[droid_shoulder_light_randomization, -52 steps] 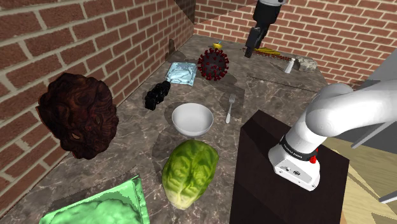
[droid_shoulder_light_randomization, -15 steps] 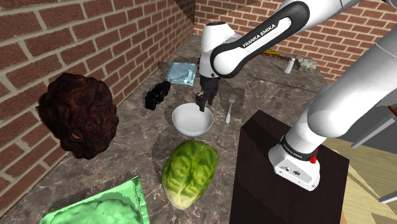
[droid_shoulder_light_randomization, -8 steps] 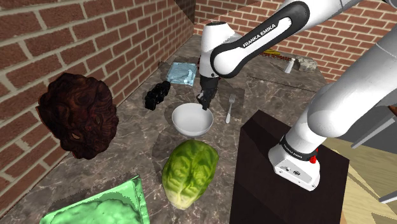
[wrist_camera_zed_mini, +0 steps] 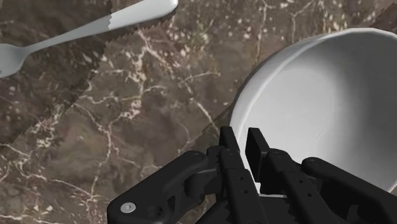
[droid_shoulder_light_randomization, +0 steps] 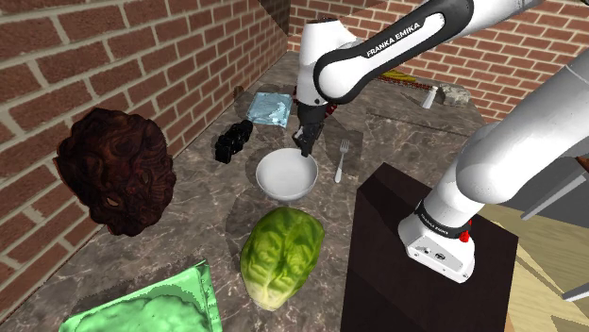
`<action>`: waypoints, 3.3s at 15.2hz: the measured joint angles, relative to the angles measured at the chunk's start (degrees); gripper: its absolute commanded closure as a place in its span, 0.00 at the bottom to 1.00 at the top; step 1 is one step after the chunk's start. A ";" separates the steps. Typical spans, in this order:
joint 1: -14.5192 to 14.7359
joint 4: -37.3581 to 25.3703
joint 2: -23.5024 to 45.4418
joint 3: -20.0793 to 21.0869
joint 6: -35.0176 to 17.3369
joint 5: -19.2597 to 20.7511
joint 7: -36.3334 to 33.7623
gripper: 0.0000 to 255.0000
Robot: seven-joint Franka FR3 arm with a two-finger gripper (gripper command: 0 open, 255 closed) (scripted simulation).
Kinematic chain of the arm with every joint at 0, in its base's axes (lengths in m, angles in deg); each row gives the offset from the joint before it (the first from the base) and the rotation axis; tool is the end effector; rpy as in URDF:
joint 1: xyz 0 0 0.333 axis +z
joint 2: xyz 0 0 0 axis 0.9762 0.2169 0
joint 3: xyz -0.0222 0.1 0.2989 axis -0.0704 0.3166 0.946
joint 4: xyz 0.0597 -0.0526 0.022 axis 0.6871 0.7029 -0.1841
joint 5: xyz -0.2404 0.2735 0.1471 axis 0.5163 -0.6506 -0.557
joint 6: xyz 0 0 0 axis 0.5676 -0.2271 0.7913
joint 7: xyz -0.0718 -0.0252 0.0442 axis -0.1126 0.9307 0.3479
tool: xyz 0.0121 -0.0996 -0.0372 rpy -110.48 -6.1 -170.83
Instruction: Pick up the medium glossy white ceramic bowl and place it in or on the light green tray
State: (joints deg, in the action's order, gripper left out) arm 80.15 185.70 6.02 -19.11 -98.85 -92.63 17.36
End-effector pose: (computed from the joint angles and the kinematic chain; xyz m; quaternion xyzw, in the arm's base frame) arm 0.4070 0.1347 0.3421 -0.9987 -0.0361 0.0345 0.0115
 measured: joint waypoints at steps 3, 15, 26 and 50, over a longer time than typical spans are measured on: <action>0.05 -1.00 -1.71 -0.24 2.69 -0.19 0.16 1.00; 0.13 -6.02 -6.73 -1.10 12.69 -0.41 0.30 1.00; 4.68 -13.70 -3.97 6.80 16.56 -2.57 -11.53 1.00; 22.76 -57.30 32.79 23.08 26.31 15.81 -51.53 1.00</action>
State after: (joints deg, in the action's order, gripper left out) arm 102.91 128.40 38.81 3.97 -72.55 -76.81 -34.17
